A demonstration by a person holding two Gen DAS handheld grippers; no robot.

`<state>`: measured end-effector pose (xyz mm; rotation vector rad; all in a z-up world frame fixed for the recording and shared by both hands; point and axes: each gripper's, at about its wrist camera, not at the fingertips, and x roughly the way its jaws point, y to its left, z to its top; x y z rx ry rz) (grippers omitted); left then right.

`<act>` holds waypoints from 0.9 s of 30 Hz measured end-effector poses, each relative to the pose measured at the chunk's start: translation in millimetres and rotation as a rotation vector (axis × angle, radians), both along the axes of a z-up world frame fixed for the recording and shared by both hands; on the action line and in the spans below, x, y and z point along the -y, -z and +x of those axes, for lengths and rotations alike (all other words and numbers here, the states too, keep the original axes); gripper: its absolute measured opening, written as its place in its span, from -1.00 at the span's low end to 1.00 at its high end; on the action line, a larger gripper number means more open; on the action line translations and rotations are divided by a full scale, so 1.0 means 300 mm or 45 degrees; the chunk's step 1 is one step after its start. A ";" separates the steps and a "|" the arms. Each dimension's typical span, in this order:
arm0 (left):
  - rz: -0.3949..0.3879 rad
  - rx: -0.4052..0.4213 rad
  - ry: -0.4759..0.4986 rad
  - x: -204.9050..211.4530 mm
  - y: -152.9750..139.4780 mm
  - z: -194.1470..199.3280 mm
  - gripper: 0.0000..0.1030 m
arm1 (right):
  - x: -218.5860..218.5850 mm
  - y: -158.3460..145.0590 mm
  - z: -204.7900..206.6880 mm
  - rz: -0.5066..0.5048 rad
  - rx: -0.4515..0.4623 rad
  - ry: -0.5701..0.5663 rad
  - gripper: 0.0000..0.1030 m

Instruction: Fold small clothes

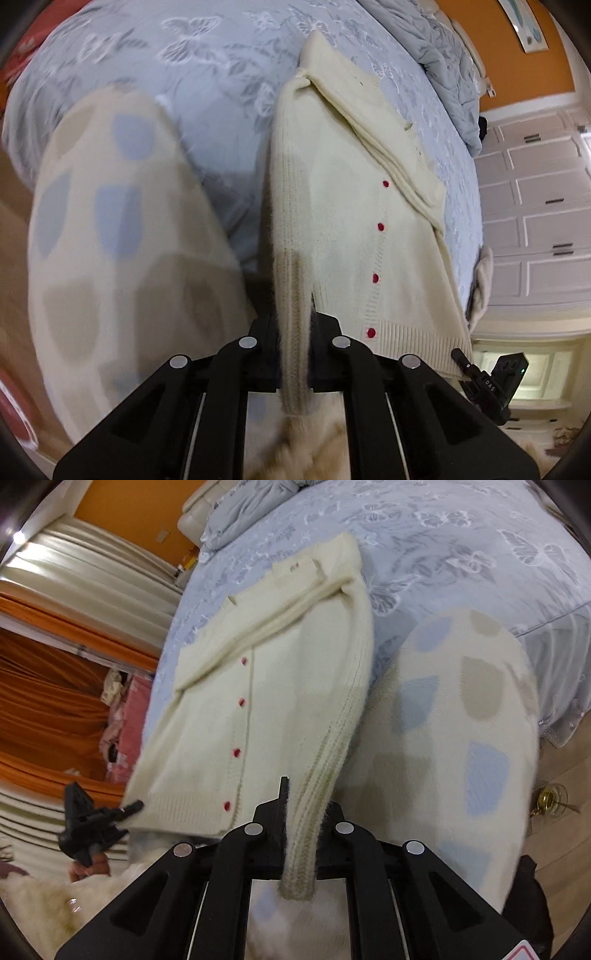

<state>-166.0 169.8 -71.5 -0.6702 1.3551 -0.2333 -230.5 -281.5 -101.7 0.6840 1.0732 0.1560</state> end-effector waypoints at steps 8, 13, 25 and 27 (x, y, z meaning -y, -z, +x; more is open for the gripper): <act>0.017 0.324 0.033 0.050 -0.258 0.268 -0.85 | 0.092 -0.241 0.278 0.102 0.357 0.057 -0.83; 0.163 0.462 -0.029 0.170 -0.219 0.647 -0.55 | 0.124 -0.160 0.667 -0.072 0.382 0.149 -0.40; 0.407 0.381 -0.048 0.173 0.009 0.754 0.66 | 0.096 0.052 0.789 -0.383 0.160 0.178 0.42; 0.435 0.354 -0.018 0.188 0.048 0.811 0.66 | 0.084 0.065 0.842 -0.451 0.150 0.167 0.43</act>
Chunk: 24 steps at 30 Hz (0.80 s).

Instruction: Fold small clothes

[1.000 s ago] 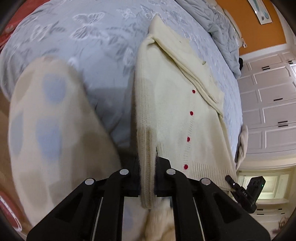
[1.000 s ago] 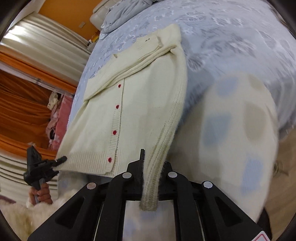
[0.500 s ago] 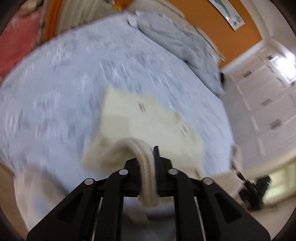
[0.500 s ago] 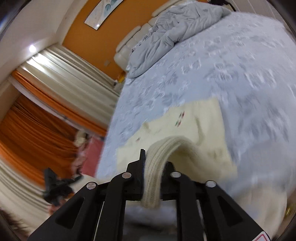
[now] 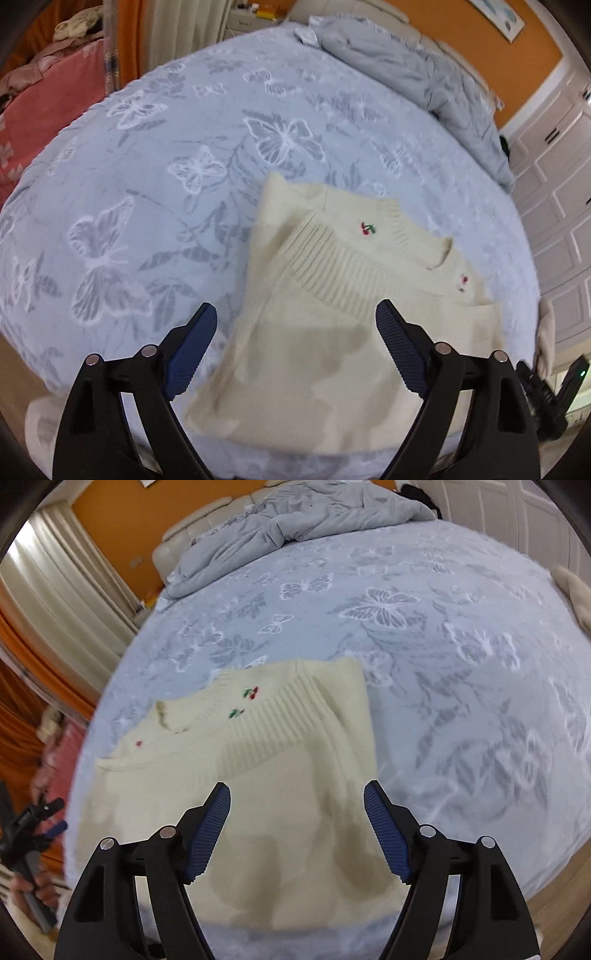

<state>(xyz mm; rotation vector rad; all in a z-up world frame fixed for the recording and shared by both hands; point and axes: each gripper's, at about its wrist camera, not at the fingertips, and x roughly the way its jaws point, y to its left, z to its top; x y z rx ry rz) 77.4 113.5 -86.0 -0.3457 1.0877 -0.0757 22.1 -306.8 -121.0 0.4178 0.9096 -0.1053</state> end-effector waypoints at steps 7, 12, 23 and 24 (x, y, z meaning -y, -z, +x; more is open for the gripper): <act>0.028 -0.107 0.080 0.070 0.097 0.126 -0.26 | -0.023 0.096 0.199 -0.115 -0.148 -0.063 0.37; -0.037 -0.105 0.072 0.032 0.074 0.118 -0.83 | -0.034 0.085 0.165 -0.022 -0.099 -0.103 -0.82; -0.152 0.278 0.095 0.031 -0.401 0.166 -0.84 | 0.036 -0.462 0.074 0.077 0.447 -0.090 -0.83; -0.137 0.288 0.078 0.032 -0.407 0.212 -0.83 | 0.056 -0.449 0.108 0.064 0.433 -0.064 -0.83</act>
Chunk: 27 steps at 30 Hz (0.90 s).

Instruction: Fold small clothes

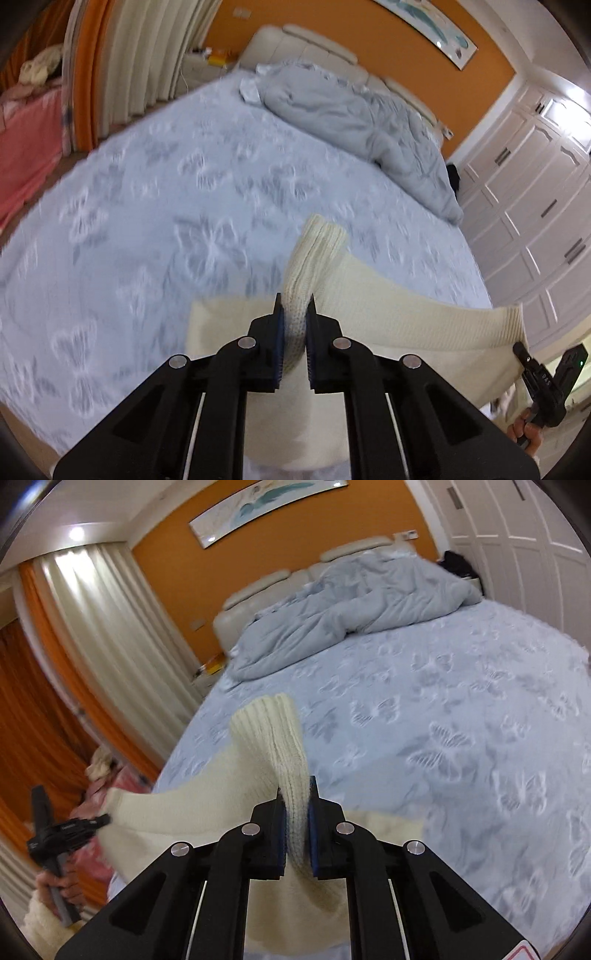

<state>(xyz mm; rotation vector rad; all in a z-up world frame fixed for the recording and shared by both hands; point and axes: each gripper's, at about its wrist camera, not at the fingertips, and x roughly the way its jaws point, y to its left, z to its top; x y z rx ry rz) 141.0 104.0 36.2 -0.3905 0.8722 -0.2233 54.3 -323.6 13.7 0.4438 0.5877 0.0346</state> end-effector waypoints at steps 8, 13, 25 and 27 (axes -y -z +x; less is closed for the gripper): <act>0.207 -0.411 -0.026 0.063 0.480 0.207 -0.75 | 0.098 0.578 0.282 0.008 -0.637 0.075 -0.66; 0.046 -0.380 -0.118 -0.029 0.469 0.052 -0.29 | 0.053 0.448 0.093 0.046 -0.442 0.109 -0.54; 0.026 -0.375 0.027 0.137 0.440 -0.301 -0.13 | -0.490 0.494 -0.116 0.024 -0.534 -0.379 -0.56; 0.057 -0.369 0.060 0.171 0.450 -0.307 -0.13 | -0.618 0.469 -0.100 -0.023 -0.496 -0.489 -0.56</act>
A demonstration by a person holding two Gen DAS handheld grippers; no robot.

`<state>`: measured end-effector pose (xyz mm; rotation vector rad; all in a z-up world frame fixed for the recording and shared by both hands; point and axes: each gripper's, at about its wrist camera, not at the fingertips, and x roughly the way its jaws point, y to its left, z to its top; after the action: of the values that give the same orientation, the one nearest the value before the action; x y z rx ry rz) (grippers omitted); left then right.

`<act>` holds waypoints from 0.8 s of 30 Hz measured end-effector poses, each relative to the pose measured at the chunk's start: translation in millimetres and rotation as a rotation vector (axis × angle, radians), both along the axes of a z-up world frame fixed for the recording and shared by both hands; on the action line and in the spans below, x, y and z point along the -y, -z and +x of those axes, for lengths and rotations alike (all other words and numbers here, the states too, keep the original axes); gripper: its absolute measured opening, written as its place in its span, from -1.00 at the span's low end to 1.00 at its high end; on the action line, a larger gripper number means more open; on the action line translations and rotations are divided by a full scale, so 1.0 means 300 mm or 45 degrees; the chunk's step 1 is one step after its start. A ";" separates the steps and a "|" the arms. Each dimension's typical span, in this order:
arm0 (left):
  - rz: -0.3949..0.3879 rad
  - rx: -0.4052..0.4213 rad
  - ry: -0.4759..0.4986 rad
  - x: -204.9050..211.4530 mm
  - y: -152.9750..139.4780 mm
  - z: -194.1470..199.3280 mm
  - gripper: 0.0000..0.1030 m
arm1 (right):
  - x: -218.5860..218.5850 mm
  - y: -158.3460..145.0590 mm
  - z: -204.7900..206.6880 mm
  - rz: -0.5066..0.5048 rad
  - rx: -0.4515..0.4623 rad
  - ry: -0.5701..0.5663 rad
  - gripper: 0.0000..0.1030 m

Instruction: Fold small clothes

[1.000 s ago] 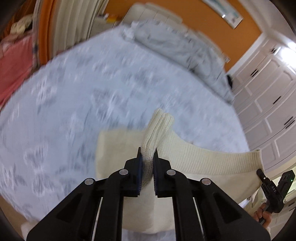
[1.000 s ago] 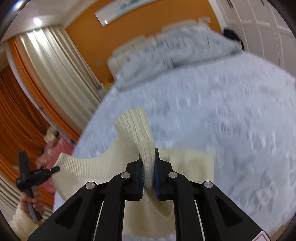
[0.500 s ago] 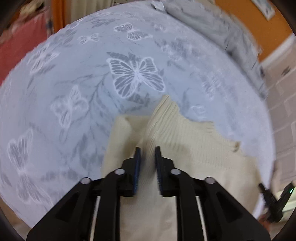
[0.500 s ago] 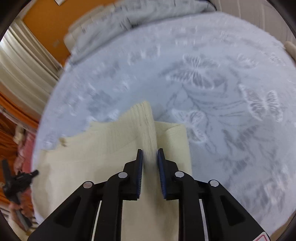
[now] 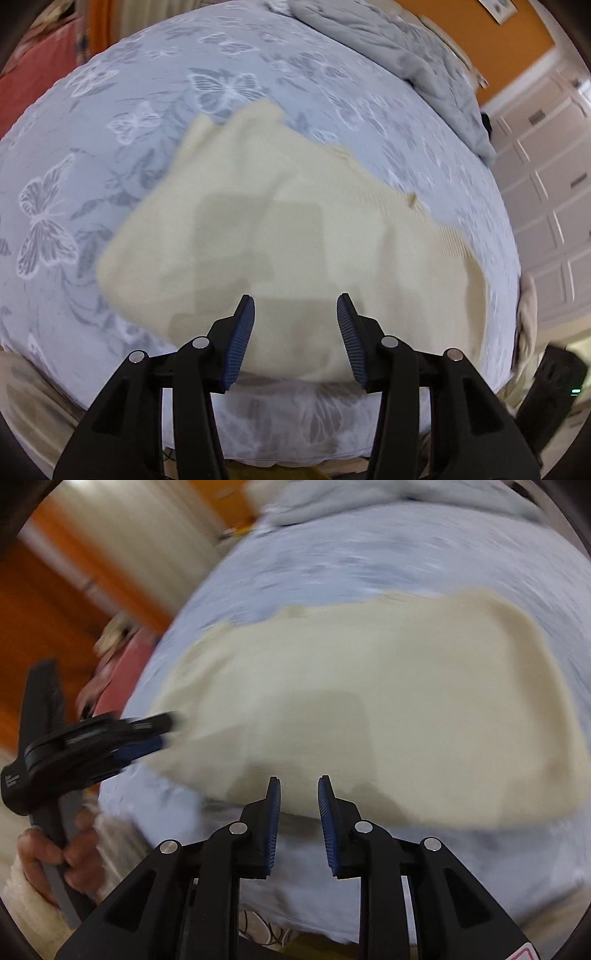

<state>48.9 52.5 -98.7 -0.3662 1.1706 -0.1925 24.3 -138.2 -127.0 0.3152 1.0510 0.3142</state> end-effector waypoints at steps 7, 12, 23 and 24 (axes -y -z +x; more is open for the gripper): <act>0.183 -0.076 -0.107 -0.120 0.126 0.002 -0.29 | 0.069 0.080 0.065 -0.130 -0.051 0.133 -0.78; 0.233 -0.077 -0.066 -0.142 0.150 -0.012 -0.37 | 0.514 0.178 -0.062 -0.197 -0.213 0.596 -1.00; 0.234 -0.095 -0.088 -0.145 0.122 -0.028 -0.29 | 0.530 -0.008 -0.033 -0.264 0.004 0.641 0.30; 0.196 -0.079 -0.105 -0.154 0.101 -0.034 -0.18 | 0.533 -0.009 -0.027 -0.288 0.011 0.650 0.32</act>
<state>38.6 98.8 -129.0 -0.2860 1.2205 -0.0186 16.3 -298.2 -124.2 0.3649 0.9507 -0.2594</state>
